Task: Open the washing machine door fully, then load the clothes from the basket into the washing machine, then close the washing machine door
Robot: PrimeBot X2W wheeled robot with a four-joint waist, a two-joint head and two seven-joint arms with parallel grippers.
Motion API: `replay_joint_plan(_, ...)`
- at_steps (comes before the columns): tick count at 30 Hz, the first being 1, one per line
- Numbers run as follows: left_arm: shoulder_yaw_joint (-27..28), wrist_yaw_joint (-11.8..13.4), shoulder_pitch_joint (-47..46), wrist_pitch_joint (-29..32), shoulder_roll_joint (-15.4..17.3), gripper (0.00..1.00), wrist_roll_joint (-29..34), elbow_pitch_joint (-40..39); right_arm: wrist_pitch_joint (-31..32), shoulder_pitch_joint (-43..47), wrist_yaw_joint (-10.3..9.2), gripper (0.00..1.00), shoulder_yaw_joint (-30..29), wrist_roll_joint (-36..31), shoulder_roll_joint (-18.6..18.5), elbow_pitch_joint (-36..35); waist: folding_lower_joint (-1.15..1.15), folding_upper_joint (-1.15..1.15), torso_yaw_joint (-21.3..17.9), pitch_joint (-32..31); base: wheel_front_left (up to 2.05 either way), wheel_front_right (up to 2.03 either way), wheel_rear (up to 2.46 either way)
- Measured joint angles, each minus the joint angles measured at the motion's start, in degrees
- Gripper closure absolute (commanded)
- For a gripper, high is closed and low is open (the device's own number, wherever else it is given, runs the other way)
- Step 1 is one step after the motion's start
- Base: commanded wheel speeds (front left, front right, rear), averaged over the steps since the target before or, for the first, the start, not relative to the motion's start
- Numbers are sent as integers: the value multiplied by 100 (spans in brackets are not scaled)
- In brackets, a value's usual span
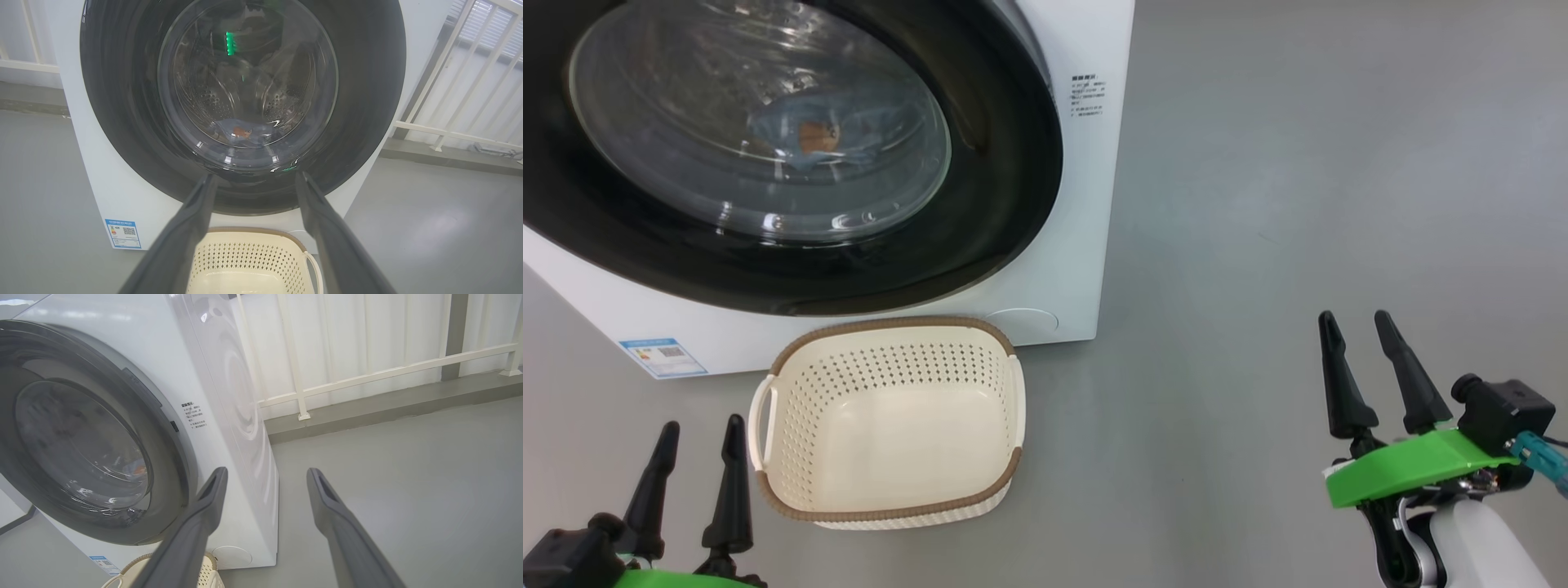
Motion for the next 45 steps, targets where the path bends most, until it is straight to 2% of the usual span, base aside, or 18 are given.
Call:
replay_joint_plan(42, 157, 0, 134, 0, -42, 0, 57, 101, 0, 84, 0, 0, -19, -18, -1, -54, 0, 0, -61, -37, 0, 0, 0)
replay_joint_plan(43, 160, 0, 134, 1, -47, 100, 57, 103, 0, 83, 0, 100, -19, -18, 0, -53, 0, 0, -62, -35, 0, 0, 0)
replay_joint_plan(45, 126, 0, 141, 9, -111, 100, 43, 224, 2, 101, 1, 100, -5, 0, 43, 80, 0, 0, -61, -35, 0, 0, 0)
